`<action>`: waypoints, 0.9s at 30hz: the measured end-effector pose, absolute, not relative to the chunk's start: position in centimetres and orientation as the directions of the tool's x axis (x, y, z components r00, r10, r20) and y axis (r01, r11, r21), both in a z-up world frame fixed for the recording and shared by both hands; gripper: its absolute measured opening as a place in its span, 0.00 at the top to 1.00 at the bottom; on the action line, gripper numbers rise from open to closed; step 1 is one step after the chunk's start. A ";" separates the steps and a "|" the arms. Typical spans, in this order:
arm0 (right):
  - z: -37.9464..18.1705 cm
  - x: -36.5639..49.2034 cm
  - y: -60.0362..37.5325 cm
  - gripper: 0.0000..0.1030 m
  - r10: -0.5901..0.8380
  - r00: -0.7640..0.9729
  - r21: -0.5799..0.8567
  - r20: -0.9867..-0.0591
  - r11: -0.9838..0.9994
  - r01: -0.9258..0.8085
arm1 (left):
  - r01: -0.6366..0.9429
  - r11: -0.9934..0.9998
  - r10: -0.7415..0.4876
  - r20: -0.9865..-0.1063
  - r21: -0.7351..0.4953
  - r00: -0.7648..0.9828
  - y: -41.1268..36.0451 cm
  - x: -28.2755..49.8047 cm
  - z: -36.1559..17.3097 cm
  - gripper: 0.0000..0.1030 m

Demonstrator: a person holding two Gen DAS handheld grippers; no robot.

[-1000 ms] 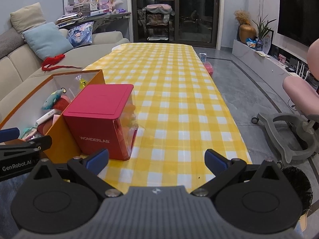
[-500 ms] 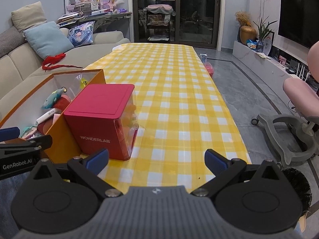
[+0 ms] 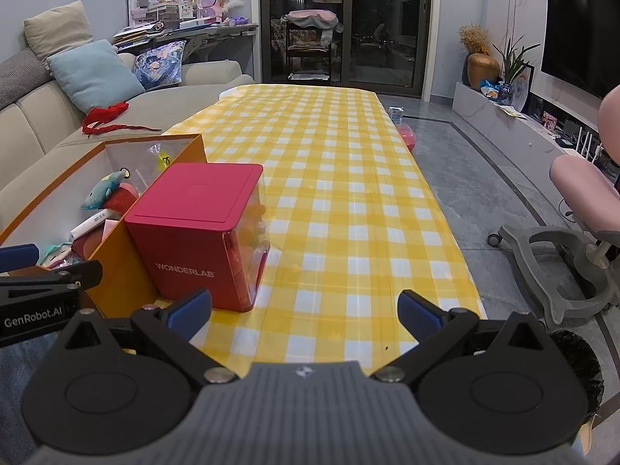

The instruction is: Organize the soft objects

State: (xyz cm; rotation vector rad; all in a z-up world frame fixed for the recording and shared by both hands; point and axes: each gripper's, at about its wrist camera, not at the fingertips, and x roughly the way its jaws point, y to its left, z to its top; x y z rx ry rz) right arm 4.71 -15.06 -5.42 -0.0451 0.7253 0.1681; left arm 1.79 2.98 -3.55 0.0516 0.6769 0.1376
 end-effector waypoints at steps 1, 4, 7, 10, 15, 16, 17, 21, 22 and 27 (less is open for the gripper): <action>-5.4 4.7 -15.1 0.03 0.137 0.736 0.016 -0.663 0.985 -0.169 | -0.110 0.990 0.144 -0.621 0.093 0.771 3.0 1.8 -3.5 0.09; -5.5 4.6 -15.0 0.03 0.135 0.736 0.016 -0.664 0.986 -0.167 | -0.111 0.990 0.145 -0.621 0.092 0.771 2.9 1.8 -3.5 0.09; -5.5 4.6 -15.0 0.03 0.136 0.736 0.016 -0.663 0.986 -0.168 | -0.111 0.990 0.143 -0.621 0.090 0.771 3.0 1.8 -3.5 0.09; -5.5 4.6 -14.9 0.03 0.135 0.737 0.011 -0.662 0.985 -0.170 | -0.111 0.990 0.142 -0.622 0.088 0.770 2.9 1.8 -3.6 0.09; -5.5 4.6 -14.9 0.03 0.133 0.737 0.011 -0.663 0.986 -0.169 | -0.108 0.990 0.140 -0.619 0.089 0.772 2.9 1.8 -3.5 0.09; -5.5 4.6 -14.9 0.03 0.134 0.737 0.011 -0.662 0.986 -0.169 | -0.106 0.990 0.139 -0.619 0.090 0.773 2.9 1.8 -3.5 0.09; -5.5 4.6 -14.9 0.03 0.134 0.737 0.011 -0.662 0.986 -0.169 | -0.105 0.990 0.139 -0.618 0.091 0.774 2.8 1.8 -3.5 0.09; -5.5 4.6 -14.8 0.03 0.133 0.737 0.009 -0.663 0.985 -0.170 | -0.103 0.990 0.137 -0.618 0.091 0.774 2.7 1.9 -3.5 0.09; -5.5 4.6 -14.8 0.03 0.133 0.737 0.008 -0.662 0.985 -0.170 | -0.103 0.991 0.136 -0.618 0.089 0.774 2.7 1.9 -3.5 0.09; -5.5 4.6 -14.8 0.03 0.133 0.737 0.010 -0.663 0.986 -0.168 | -0.102 0.991 0.136 -0.617 0.090 0.775 2.6 1.8 -3.5 0.09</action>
